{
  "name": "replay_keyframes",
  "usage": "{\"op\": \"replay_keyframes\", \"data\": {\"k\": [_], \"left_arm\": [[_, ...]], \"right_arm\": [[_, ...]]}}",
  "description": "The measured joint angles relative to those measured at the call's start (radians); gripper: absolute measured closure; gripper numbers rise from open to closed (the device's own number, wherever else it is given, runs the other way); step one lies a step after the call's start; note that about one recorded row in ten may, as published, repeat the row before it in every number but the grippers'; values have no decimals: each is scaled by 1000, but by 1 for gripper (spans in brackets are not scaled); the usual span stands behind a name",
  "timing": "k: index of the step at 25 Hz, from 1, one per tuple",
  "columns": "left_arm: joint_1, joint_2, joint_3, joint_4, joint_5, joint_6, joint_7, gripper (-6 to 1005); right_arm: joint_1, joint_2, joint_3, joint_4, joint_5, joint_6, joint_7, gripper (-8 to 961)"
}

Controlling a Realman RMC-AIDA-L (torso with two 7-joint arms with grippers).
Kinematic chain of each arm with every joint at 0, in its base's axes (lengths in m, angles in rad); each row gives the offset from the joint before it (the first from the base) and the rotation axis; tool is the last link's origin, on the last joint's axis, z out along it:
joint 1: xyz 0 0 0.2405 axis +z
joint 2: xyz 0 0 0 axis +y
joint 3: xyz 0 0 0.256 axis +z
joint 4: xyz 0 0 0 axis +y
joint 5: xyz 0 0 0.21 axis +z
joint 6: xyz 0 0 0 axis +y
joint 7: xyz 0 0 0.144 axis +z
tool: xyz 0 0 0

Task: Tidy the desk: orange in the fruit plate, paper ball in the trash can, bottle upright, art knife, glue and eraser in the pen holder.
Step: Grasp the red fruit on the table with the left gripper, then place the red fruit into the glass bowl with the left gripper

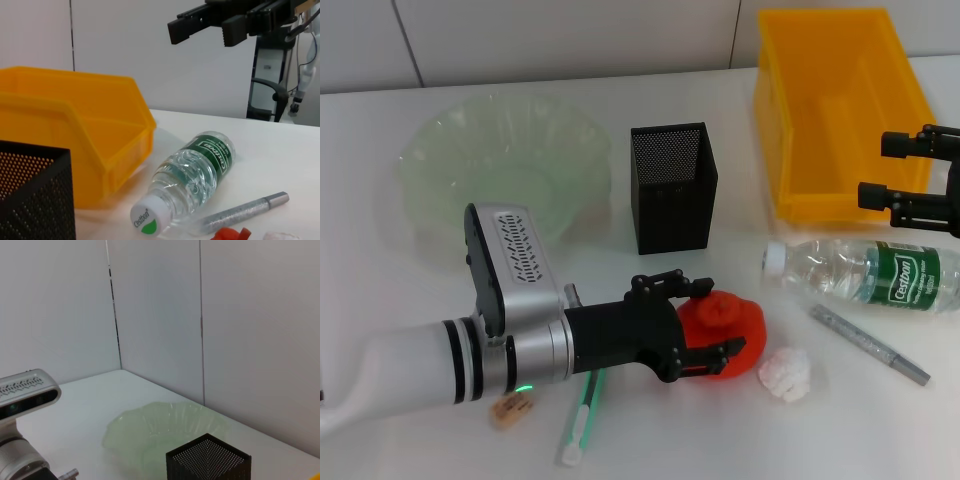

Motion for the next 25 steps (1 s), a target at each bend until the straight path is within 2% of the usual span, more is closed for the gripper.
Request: {"op": "replay_keyframes", "data": {"k": [4, 10, 15, 21, 24, 25], "left_arm": [[2, 0, -47, 0, 57, -15, -10, 346], [2, 0, -60, 8, 64, -11, -14, 352], [4, 1, -74, 10, 64, -3, -12, 604], [5, 2, -72, 11, 65, 21, -9, 797], [5, 5, -71, 14, 68, 41, -12, 843], [9, 8, -73, 25, 76, 84, -19, 847]], "right_arm": [[2, 0, 0, 0, 0, 9, 0, 227], [3, 0, -1, 12, 0, 16, -1, 227], [3, 0, -6, 17, 0, 25, -5, 227], [7, 0, -2, 28, 0, 34, -6, 227], [7, 0, -5, 32, 0, 46, -6, 227], [8, 0, -7, 34, 0, 50, -7, 227]]}}
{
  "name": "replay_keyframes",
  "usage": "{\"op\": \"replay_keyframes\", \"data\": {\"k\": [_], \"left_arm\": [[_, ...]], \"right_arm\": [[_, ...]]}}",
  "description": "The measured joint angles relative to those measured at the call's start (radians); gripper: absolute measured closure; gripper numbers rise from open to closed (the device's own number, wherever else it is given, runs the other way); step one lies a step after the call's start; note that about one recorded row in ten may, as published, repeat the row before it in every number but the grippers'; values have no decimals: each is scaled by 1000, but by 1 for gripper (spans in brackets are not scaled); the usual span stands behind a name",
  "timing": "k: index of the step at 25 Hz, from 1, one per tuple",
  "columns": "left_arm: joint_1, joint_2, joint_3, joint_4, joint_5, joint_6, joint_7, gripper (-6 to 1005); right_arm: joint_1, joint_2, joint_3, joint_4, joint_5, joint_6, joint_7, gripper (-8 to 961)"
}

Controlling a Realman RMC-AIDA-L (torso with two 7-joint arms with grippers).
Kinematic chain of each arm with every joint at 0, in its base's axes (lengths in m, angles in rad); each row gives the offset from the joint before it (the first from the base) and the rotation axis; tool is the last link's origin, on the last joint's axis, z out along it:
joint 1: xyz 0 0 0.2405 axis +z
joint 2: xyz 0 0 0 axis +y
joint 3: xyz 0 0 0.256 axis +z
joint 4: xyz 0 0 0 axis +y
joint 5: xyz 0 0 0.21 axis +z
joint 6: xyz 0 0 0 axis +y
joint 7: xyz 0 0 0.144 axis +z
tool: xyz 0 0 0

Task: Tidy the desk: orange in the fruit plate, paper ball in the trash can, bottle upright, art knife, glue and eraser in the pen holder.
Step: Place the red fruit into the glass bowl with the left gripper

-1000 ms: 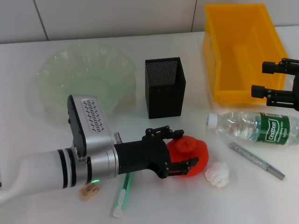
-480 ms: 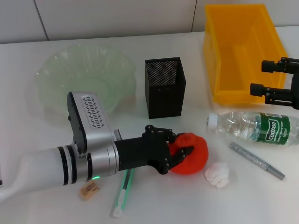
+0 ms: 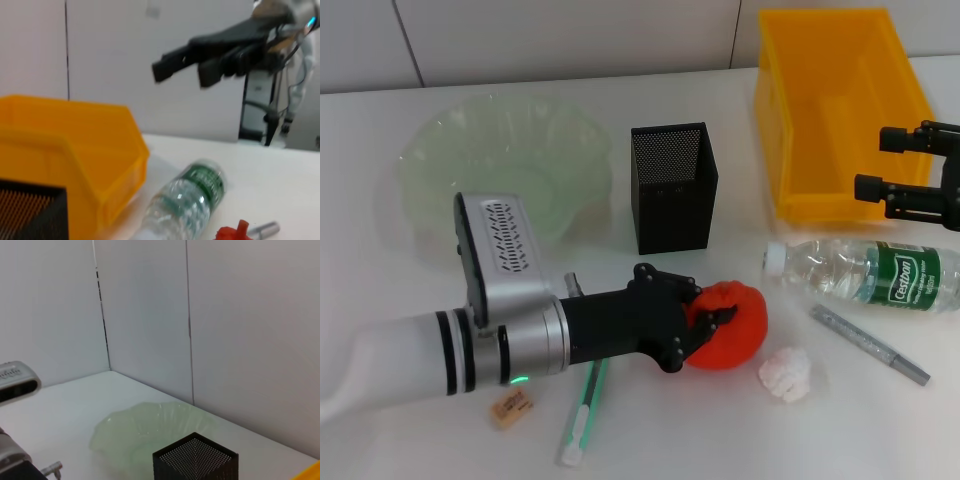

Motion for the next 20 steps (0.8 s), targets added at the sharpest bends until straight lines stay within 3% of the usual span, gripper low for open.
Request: {"op": "replay_keyframes", "data": {"k": [6, 12, 15, 20], "left_arm": [[27, 0, -10, 133, -2, 180, -85, 870], [34, 2, -44, 219, -7, 259, -112, 903], [41, 3, -138, 306, -8, 357, -115, 929], [39, 7, -260, 399, -9, 410, -126, 941]], "right_arm": [[8, -1, 0, 11, -20, 13, -1, 226], [15, -1, -2, 36, -24, 28, -2, 226], [18, -1, -3, 48, -26, 34, -8, 226], [22, -1, -3, 66, -26, 38, -15, 226]]}}
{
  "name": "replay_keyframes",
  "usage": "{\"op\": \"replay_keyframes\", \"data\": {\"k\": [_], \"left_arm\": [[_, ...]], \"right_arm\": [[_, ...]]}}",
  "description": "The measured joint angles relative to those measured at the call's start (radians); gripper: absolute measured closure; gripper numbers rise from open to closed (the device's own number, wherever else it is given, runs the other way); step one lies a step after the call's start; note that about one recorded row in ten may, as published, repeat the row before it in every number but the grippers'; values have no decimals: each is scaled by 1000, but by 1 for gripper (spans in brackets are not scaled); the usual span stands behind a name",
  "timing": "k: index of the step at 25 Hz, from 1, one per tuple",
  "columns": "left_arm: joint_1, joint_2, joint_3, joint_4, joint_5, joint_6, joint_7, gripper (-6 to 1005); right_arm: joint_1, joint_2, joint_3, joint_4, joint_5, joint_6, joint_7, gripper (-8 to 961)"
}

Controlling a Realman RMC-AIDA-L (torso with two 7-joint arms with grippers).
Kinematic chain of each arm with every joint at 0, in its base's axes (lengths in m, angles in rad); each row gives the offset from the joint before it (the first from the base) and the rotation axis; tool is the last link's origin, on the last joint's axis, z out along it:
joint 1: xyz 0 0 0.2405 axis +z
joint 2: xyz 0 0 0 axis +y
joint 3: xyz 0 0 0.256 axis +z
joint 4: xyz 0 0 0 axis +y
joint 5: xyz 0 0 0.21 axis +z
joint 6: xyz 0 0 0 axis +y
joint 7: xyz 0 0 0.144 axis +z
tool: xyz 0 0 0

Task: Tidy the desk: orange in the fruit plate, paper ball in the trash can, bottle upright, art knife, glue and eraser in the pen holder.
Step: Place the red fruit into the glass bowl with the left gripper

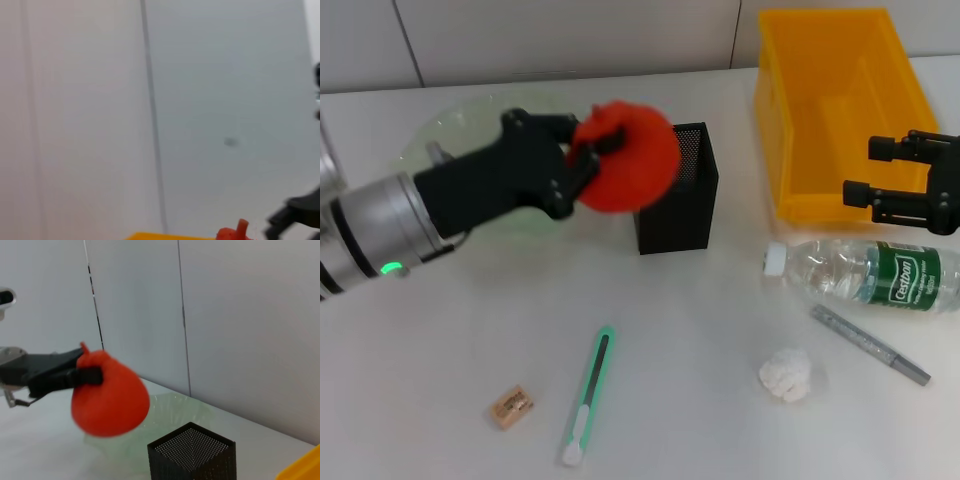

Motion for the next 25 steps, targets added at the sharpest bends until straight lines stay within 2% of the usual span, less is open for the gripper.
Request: {"op": "replay_keyframes", "data": {"k": [7, 8, 17, 25], "left_arm": [[-11, 0, -45, 33, -56, -97, 11, 919], [-20, -1, -43, 32, -101, -192, 39, 916], [-15, -4, -48, -4, -178, -389, 166, 887], [10, -5, -47, -15, -184, -456, 194, 861]], "right_arm": [[6, 0, 0, 23, 0, 3, -14, 226], [7, 0, 1, 26, 0, 4, -15, 226], [8, 0, 0, 33, 0, 5, -15, 227], [11, 0, -1, 42, 0, 13, -20, 226]]}}
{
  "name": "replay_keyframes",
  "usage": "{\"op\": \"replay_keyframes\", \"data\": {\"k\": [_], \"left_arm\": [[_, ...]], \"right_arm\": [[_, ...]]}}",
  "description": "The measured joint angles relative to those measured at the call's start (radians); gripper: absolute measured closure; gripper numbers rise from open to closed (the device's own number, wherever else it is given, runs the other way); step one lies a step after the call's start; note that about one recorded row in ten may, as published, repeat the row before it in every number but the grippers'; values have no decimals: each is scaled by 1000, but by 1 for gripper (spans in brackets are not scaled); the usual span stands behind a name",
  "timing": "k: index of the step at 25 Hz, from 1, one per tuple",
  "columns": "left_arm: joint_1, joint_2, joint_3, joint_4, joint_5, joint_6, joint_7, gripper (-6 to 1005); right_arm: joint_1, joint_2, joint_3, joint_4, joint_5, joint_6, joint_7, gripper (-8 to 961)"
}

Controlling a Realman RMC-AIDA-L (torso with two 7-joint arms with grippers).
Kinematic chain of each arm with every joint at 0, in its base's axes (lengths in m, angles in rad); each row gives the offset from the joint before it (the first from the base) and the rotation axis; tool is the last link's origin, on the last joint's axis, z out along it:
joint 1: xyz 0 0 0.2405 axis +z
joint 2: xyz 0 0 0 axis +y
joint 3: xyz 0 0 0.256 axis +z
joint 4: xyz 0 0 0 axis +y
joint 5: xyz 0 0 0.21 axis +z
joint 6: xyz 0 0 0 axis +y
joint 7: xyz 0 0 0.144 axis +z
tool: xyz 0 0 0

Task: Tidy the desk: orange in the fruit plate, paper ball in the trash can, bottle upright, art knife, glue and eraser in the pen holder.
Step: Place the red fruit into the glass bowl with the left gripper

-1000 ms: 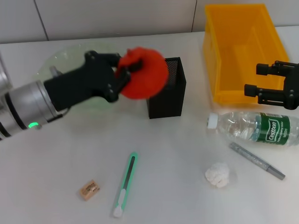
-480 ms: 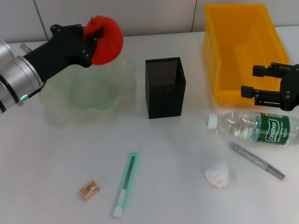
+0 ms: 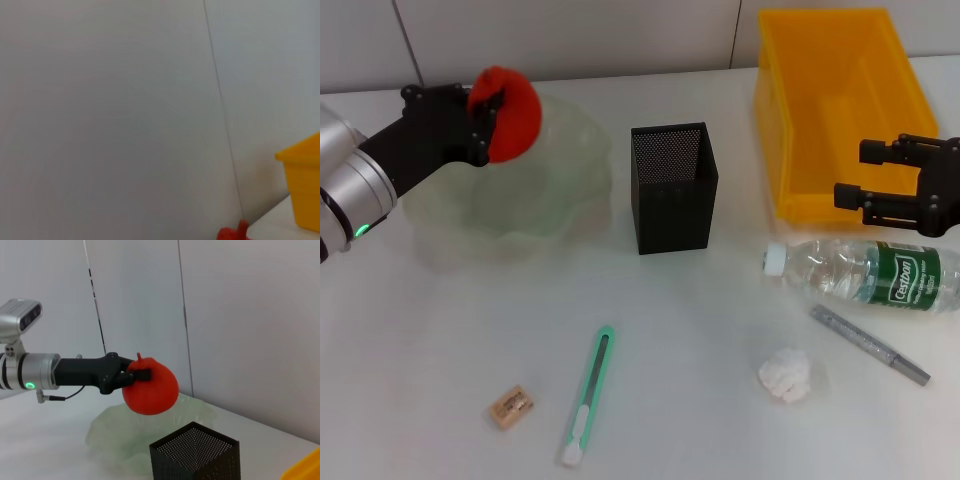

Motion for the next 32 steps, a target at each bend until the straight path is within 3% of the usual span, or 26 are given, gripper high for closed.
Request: {"op": "replay_keyframes", "data": {"k": [14, 25, 32], "left_arm": [[8, -4, -10, -51, -44, -99, 57, 817], [24, -1, -10, -92, -100, -79, 129, 782], [28, 0, -7, -92, -100, -83, 124, 489]], "right_arm": [[1, 0, 0, 1, 0, 1, -6, 227], [-7, 1, -1, 1, 0, 1, -6, 226], [-8, 2, -1, 1, 0, 0, -6, 226]]}}
